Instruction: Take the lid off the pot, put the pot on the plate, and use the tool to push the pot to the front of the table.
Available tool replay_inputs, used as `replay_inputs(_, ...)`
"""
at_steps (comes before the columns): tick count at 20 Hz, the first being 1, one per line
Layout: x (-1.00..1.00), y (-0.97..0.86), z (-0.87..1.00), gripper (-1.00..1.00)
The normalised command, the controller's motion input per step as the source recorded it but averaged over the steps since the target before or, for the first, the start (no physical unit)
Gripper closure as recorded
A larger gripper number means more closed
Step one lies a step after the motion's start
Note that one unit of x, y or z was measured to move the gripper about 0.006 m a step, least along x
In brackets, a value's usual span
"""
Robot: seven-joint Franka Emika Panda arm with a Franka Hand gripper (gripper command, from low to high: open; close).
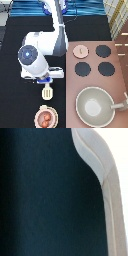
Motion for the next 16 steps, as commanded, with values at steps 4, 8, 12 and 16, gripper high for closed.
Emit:
replay_inputs(4, -1.0, 0.0, -0.15, 1.0)
replay_inputs(8, -1.0, -0.08, -0.18, 1.0)
replay_inputs(12, -1.0, -0.21, -0.22, 1.0)
replay_inputs(16, -1.0, -0.26, -0.3, 1.0)
